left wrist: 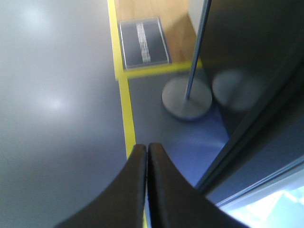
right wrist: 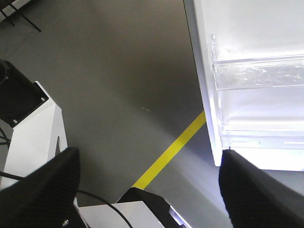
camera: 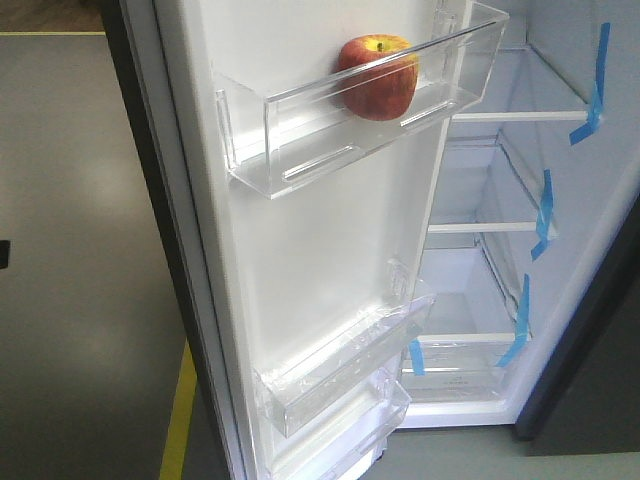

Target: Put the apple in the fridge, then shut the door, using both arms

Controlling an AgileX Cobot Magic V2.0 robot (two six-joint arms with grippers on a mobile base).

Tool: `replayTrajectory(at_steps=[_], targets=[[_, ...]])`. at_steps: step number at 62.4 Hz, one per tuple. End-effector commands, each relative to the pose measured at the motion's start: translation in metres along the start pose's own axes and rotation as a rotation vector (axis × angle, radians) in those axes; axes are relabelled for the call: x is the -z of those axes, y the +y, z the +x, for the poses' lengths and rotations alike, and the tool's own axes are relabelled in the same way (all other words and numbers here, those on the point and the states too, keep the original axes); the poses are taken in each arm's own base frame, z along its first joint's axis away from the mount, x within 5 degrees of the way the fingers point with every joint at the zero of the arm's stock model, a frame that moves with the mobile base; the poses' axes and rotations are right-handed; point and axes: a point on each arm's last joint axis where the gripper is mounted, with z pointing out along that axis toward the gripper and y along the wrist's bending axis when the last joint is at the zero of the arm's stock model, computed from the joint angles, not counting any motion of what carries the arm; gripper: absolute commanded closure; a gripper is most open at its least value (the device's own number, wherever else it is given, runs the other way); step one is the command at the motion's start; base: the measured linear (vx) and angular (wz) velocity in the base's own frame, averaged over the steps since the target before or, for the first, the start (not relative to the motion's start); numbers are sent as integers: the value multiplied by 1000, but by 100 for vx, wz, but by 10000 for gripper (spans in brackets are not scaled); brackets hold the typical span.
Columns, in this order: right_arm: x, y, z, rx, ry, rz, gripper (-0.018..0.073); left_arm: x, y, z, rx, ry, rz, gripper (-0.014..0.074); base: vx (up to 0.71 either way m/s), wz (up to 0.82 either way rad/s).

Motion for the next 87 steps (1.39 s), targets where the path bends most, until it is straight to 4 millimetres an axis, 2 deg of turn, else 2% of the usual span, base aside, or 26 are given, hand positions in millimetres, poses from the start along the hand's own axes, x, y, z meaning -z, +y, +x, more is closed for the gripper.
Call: replayTrajectory(at_steps=[1, 25, 46, 57, 70, 87], targets=[[3, 2, -11, -5, -67, -5, -12, -14, 1, -23, -3, -25, 1, 603, 0, 0], [3, 2, -11, -5, -67, -5, -12, -93, 2, -37, -16, 147, 61, 603, 0, 0], [3, 2, -11, -5, -67, -5, -12, -151, -10, -71, 7, 151, 251, 603, 0, 0], [3, 2, -11, -5, -67, -5, -12, -178, -19, -86, 75, 140, 369, 603, 0, 0], [3, 2, -11, -5, -67, -5, -12, -198, -30, -99, 142, 124, 521, 603, 0, 0], [3, 2, -11, -5, -67, -5, -12, -192, -53, -105, 138, 77, 704, 603, 0, 0]])
